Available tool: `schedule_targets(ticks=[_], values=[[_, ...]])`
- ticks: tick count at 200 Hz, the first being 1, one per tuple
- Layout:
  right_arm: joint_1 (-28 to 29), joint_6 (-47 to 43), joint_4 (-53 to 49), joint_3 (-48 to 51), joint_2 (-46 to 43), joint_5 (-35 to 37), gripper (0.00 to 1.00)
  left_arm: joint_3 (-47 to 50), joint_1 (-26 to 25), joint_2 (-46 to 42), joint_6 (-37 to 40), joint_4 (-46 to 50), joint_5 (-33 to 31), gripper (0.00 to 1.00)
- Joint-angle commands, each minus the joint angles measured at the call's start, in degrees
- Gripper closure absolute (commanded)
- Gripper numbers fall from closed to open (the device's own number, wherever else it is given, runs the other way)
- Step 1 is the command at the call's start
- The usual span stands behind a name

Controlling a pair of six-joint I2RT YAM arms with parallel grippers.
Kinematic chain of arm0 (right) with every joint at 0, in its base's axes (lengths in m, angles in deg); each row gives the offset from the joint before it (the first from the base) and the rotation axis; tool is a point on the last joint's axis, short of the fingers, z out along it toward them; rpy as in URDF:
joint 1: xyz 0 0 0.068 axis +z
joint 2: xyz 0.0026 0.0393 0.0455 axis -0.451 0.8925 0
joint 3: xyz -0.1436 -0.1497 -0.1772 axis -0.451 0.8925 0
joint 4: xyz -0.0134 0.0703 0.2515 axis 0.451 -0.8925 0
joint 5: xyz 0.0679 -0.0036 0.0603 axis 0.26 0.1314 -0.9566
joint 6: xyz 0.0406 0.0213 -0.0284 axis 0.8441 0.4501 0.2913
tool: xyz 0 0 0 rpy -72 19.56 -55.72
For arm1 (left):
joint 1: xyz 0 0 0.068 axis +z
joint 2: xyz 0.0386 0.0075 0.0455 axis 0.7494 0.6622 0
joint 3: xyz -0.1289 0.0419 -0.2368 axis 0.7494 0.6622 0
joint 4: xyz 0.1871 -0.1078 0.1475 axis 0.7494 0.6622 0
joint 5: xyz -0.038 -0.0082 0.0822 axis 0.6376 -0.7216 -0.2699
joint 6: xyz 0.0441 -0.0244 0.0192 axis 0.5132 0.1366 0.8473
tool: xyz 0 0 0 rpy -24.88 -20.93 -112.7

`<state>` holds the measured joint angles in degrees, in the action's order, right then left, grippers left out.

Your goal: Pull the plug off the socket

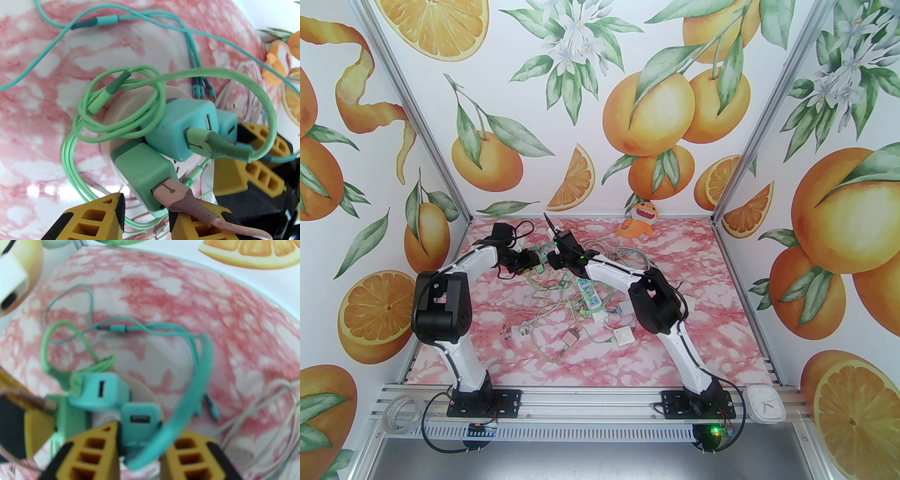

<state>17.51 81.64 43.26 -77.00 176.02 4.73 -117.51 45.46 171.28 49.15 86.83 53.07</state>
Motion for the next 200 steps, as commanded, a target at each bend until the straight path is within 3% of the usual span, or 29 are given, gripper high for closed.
schedule_targets(ticks=[1,24,68,108,144,200], values=[[2.1,-1.8,-3.8,3.6,-3.5,0.8,0.65,0.9,-0.1,2.7,1.0,3.8,-3.2,0.63],[2.0,-1.5,-4.8,2.8,-2.4,1.8,0.57,0.8,-0.8,3.1,1.3,3.6,-2.6,0.63],[1.9,-1.8,-6.5,-2.4,1.4,3.2,0.55,0.5,-1.5,3.7,1.4,4.1,-2.9,0.63],[1.6,-2.0,-7.8,-5.7,4.3,3.4,0.58,0.0,-1.8,4.0,1.7,5.2,-3.5,0.63],[1.3,-3.0,-7.9,-6.8,4.6,2.8,0.76,-0.8,-1.9,5.0,1.7,6.8,-5.0,0.63],[3.4,-9.4,-5.8,-4.8,2.3,7.8,0.76,-2.3,-2.0,8.9,0.5,10.1,-7.9,0.64]])
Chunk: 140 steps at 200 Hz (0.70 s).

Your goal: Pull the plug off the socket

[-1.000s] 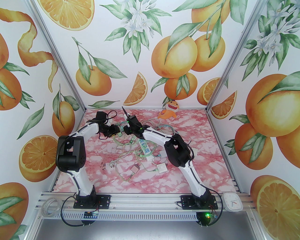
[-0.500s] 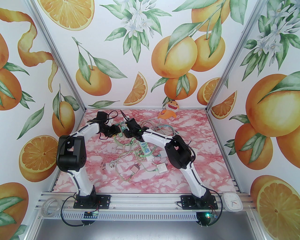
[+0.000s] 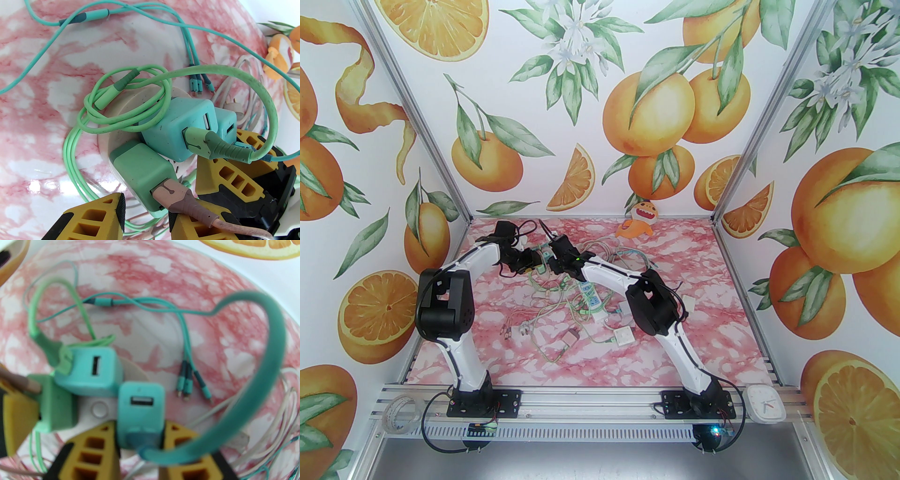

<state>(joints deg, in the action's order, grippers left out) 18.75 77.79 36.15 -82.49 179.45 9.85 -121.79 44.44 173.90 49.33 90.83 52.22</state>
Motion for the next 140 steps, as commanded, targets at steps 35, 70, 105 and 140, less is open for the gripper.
schedule_targets(ticks=[35,70,105,140], values=[[1.6,-3.8,1.4,0.9,-1.7,2.6,0.78,1.2,-1.0,7.4,0.8,7.6,-8.2,0.64],[-1.7,3.3,2.9,1.0,-3.2,-4.8,0.78,1.0,-0.8,8.1,1.1,8.2,-8.5,0.67],[-3.7,7.7,5.7,2.5,-4.3,-9.5,0.78,1.0,-0.9,8.1,1.2,8.1,-8.5,0.67],[-1.5,2.1,4.4,2.5,-5.0,-5.4,0.78,1.3,-0.9,8.1,1.3,7.9,-8.4,0.67]])
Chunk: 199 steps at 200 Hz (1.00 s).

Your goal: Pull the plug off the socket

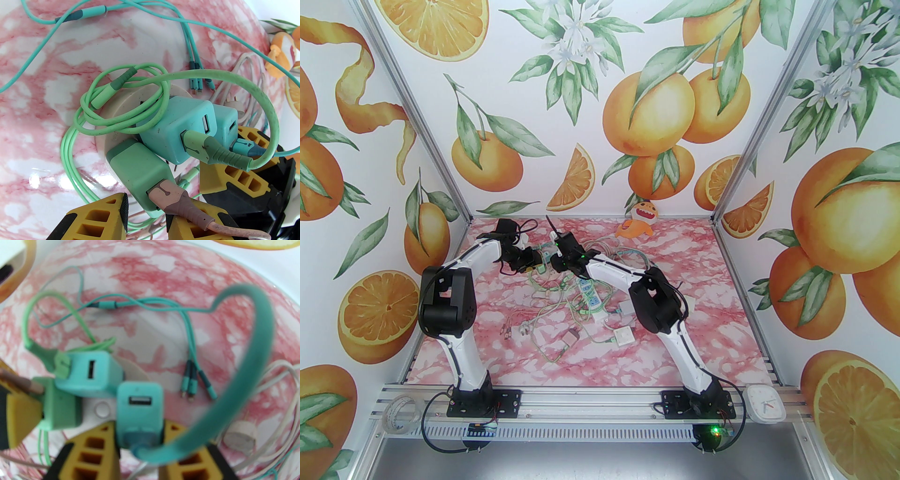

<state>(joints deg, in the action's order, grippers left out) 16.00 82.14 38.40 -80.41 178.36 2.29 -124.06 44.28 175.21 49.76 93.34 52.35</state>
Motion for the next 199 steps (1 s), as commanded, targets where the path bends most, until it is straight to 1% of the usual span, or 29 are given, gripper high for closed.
schedule_targets(ticks=[1,16,30,63,94,123,136,163,199], values=[[1.4,-2.8,2.0,0.4,-3.9,2.5,0.78,3.6,-0.7,6.8,0.9,5.4,-8.5,0.67],[3.7,-8.7,1.1,-0.2,-3.9,7.2,0.78,3.6,-0.7,6.8,0.8,5.4,-8.4,0.67],[5.2,-12.2,0.1,-0.9,-3.4,9.2,0.78,3.7,-0.7,6.8,0.8,5.2,-8.3,0.67],[5.4,-11.7,-0.6,-0.7,-3.8,9.0,0.78,3.8,-0.7,6.5,0.9,5.2,-8.4,0.67],[2.5,-6.1,0.4,0.0,-5.4,4.2,0.8,4.3,-0.7,6.4,0.8,5.2,-8.4,0.67],[-1.7,2.0,2.2,0.7,-6.0,-4.1,0.8,4.7,-0.8,6.1,0.6,4.9,-8.2,0.67],[-2.6,3.3,2.2,0.5,-5.9,-5.7,0.8,4.8,-0.8,6.0,0.5,4.8,-8.2,0.67],[-1.7,1.2,0.9,0.1,-5.8,-4.4,0.79,5.2,-0.8,5.8,0.4,4.6,-8.1,0.67],[2.6,-6.1,-5.5,-4.6,-3.4,1.7,0.8,5.2,-1.1,5.9,0.1,4.5,-8.1,0.67]])
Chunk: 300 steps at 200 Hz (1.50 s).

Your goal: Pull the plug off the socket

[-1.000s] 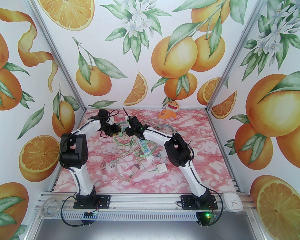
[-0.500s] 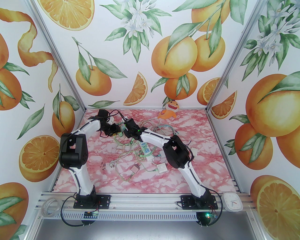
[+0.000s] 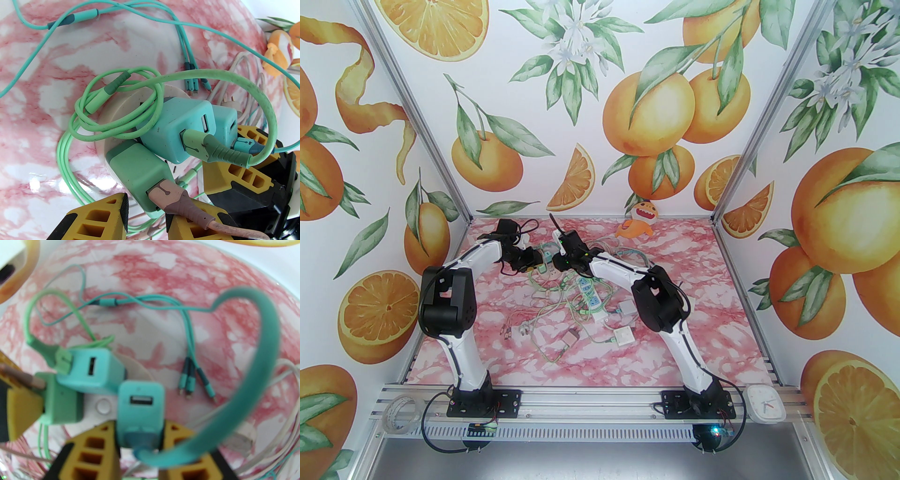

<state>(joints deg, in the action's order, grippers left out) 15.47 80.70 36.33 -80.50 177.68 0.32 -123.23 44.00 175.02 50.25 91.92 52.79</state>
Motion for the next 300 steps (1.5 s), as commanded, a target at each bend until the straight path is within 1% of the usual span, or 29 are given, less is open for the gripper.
schedule_targets(ticks=[1,33,54,73,90,124,144,181,206,217,266,300], values=[[3.3,-4.9,-3.5,-4.6,-2.7,3.8,0.8,4.3,-0.8,6.0,-0.4,5.9,-8.5,0.67],[7.0,-9.3,-4.9,-5.6,-1.8,6.1,0.8,4.0,-1.1,6.1,-0.4,6.1,-8.6,0.67],[7.5,-8.5,-5.1,-5.6,-1.7,5.4,0.8,4.0,-1.3,6.3,-0.4,6.3,-8.6,0.67],[7.4,-8.6,-5.4,-5.6,-2.3,6.2,0.8,4.1,-1.4,6.3,-0.3,6.4,-8.8,0.67],[6.1,-7.3,-5.3,-5.6,-3.4,5.8,0.8,4.2,-1.4,6.4,-0.2,6.4,-8.9,0.67],[0.3,1.7,-3.1,-4.5,-4.6,-1.2,0.81,4.4,-1.4,6.5,-0.2,6.3,-8.9,0.67],[-0.8,2.4,-2.4,-4.7,-4.1,-2.8,0.82,4.3,-1.5,6.4,-0.4,6.1,-8.8,0.67],[1.9,-0.9,-6.6,-9.9,0.1,-0.4,0.82,3.1,-2.0,6.8,-0.5,6.5,-8.6,0.67],[5.0,-3.6,-9.0,-11.8,2.1,3.9,0.82,2.8,-2.2,7.0,-0.5,6.6,-8.7,0.67],[6.1,-4.4,-9.5,-12.3,2.5,4.6,0.81,2.9,-2.3,7.2,-0.5,6.6,-8.6,0.67],[9.3,-4.2,-8.8,-12.7,3.6,1.1,0.81,2.3,-2.8,8.1,-0.5,6.5,-8.5,0.67],[8.9,-3.1,-8.0,-12.6,2.1,1.5,0.81,2.2,-2.8,8.4,-0.3,6.6,-8.6,0.67]])
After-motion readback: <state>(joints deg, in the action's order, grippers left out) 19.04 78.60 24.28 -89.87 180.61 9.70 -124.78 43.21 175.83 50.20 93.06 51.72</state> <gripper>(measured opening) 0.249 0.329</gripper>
